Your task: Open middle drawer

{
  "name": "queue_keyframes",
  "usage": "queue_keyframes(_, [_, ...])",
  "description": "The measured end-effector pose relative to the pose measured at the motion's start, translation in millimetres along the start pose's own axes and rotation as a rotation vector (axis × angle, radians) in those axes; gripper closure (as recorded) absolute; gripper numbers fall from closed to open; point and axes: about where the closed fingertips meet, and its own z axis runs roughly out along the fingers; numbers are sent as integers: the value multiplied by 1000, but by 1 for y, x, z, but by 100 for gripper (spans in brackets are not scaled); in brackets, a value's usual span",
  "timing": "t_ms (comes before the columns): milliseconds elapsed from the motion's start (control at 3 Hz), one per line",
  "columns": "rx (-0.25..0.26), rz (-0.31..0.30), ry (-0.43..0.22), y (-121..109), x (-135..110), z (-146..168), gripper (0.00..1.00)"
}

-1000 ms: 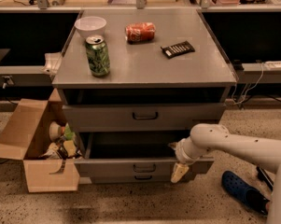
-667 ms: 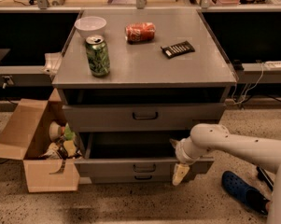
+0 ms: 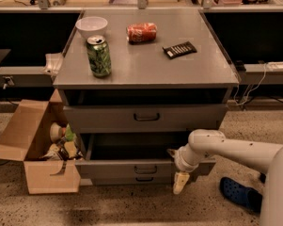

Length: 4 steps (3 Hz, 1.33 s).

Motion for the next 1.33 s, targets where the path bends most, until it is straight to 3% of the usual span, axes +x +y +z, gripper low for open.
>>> queue_keyframes(667, [-40, -16, -1, 19, 8, 3, 49])
queue_keyframes(1333, [-40, -16, -1, 15, 6, -1, 95])
